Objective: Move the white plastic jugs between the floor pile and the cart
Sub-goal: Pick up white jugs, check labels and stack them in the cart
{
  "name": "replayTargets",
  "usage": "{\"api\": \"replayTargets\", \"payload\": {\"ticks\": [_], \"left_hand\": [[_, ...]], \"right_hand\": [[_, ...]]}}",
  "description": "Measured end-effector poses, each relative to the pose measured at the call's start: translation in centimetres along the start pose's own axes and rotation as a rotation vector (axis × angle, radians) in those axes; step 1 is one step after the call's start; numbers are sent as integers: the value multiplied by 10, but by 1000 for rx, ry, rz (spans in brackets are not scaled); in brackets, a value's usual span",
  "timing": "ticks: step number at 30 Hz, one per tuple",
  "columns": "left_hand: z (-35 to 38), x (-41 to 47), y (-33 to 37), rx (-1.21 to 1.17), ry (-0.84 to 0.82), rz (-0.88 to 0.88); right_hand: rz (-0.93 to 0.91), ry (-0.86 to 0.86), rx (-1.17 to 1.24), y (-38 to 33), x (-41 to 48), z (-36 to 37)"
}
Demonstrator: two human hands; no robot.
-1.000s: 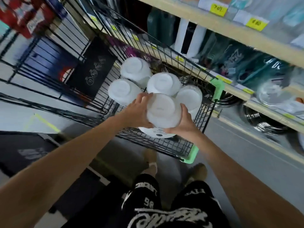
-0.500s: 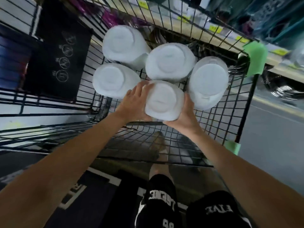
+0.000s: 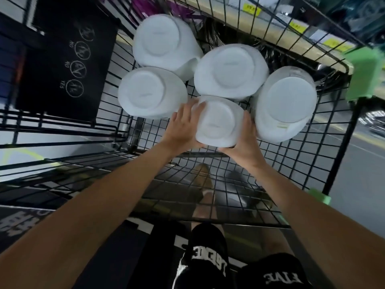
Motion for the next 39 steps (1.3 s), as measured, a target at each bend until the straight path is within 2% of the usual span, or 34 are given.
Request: {"api": "replayTargets", "payload": {"ticks": [4,8,15,19,24,29,36,39], "left_hand": [[3,-1,0,-56,-10,10],[-4,-6,8,-131,-119,-2],[-31,-25,55,-452,-151,-226],[-59,-32,106,-476,-150,-238],[-99,-30,204,-469,-102,-58],[-118,-16,337,-555,-105,86],[-88,17,553,-532,-257,265],[-64,29,639,-479,-300,330]], "right_hand": [[100,-40,21,-3,0,2],[223,-169,80,-8,-1,-7],[150,-306,26,-26,-32,-45],[122,-257,121,-36,-76,-95],[146,-106,373,-22,-142,-175],[154,87,534,31,-224,-261],[181,363,753,137,-361,-379],[208,472,737,189,-419,-415]]}}
Point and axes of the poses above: each hand's wrist, its own x-axis towards the middle knuckle, its own z-axis out of the palm, y = z × x, the point moved 1 cm from there along x, towards the middle knuckle, and after that the axes turned 15 degrees about -y, right-handed, at the moved point
